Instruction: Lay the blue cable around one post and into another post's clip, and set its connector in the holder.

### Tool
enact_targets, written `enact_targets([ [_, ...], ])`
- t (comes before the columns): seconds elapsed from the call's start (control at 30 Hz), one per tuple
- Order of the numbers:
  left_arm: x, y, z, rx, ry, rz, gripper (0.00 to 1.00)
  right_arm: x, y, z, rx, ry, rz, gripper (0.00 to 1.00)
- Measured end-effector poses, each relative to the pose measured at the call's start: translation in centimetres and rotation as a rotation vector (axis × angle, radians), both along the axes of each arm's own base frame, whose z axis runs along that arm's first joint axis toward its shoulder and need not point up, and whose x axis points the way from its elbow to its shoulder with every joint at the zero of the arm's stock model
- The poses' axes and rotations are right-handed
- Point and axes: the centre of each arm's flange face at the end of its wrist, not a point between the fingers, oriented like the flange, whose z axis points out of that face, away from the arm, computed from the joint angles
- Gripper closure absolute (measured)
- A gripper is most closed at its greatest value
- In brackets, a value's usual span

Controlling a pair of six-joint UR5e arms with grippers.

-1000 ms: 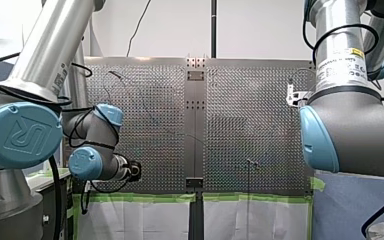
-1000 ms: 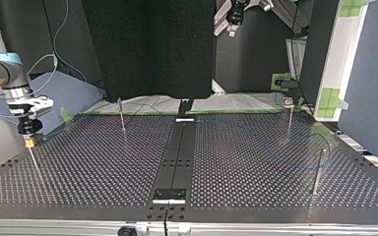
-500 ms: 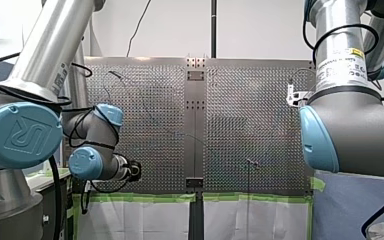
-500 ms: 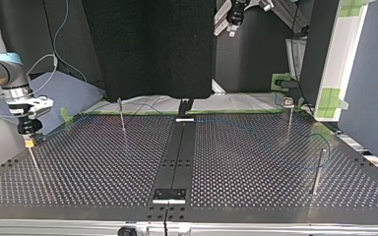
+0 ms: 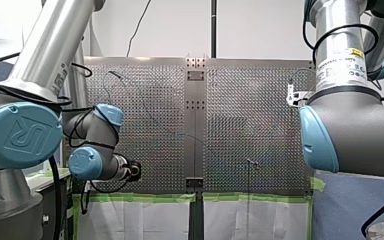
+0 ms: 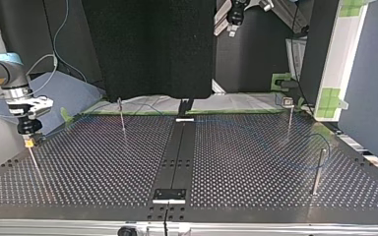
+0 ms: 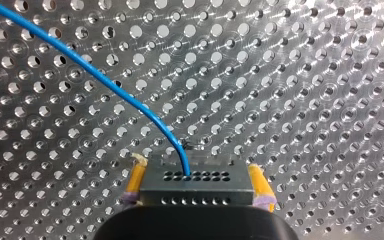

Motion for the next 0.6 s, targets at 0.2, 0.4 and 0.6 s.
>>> enact_targets([
  [0.2,-0.01,0.01,-0.01,0.000,0.000,0.000,0.00,0.05,-0.01,0.16,-0.003,0.003,0.000,0.01],
  [0.4,-0.02,0.02,-0.01,0.001,0.000,0.001,0.00,0.14,0.02,-0.03,0.001,0.003,0.001,0.01],
  [0.6,-0.01,0.01,-0.01,0.000,0.000,0.001,0.00,0.24,0.05,-0.01,0.001,0.002,0.002,0.01],
])
